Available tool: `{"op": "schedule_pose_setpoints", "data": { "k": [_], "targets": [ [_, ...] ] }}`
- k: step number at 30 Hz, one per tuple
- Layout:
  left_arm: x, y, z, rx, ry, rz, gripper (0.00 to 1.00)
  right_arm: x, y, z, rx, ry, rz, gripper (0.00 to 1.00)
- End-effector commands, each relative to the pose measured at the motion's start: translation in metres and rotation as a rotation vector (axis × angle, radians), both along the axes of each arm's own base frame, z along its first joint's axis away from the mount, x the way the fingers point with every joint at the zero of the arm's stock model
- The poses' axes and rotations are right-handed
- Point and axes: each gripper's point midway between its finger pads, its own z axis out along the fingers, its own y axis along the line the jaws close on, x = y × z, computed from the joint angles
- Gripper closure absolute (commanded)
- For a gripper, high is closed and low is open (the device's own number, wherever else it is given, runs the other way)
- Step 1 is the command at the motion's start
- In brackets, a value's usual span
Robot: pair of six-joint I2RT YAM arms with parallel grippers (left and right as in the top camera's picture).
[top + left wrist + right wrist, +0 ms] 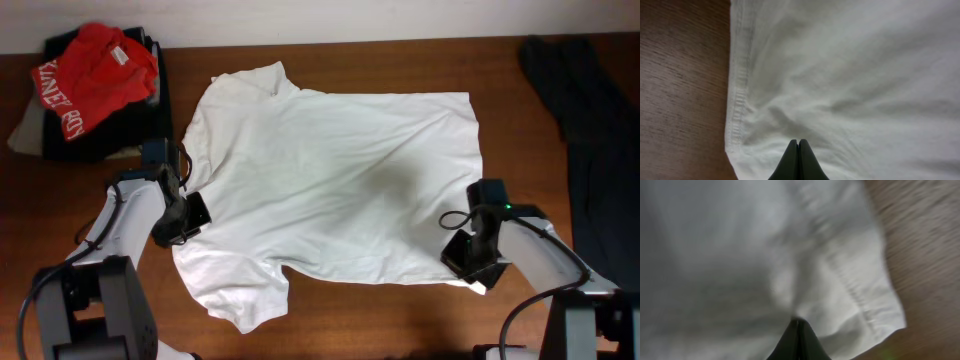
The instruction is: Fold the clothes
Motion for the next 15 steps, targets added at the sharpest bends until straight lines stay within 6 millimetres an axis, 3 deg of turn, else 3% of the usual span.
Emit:
{"op": "schedule_pose_setpoints", "data": {
  "k": [1,9,15],
  "targets": [
    [-0.003,0.004,-0.001,0.012,0.005,0.045,0.99,-0.004,-0.02,-0.003,-0.017,0.014,-0.098,0.96],
    [-0.005,0.001,-0.001,-0.004,0.012,0.048,0.99,-0.007,-0.049,-0.004,-0.017,0.001,-0.205,0.96],
    [-0.004,0.0,-0.001,-0.011,0.011,0.047,0.87,-0.008,-0.06,-0.004,-0.015,-0.005,-0.258,0.96]
  ]
}}
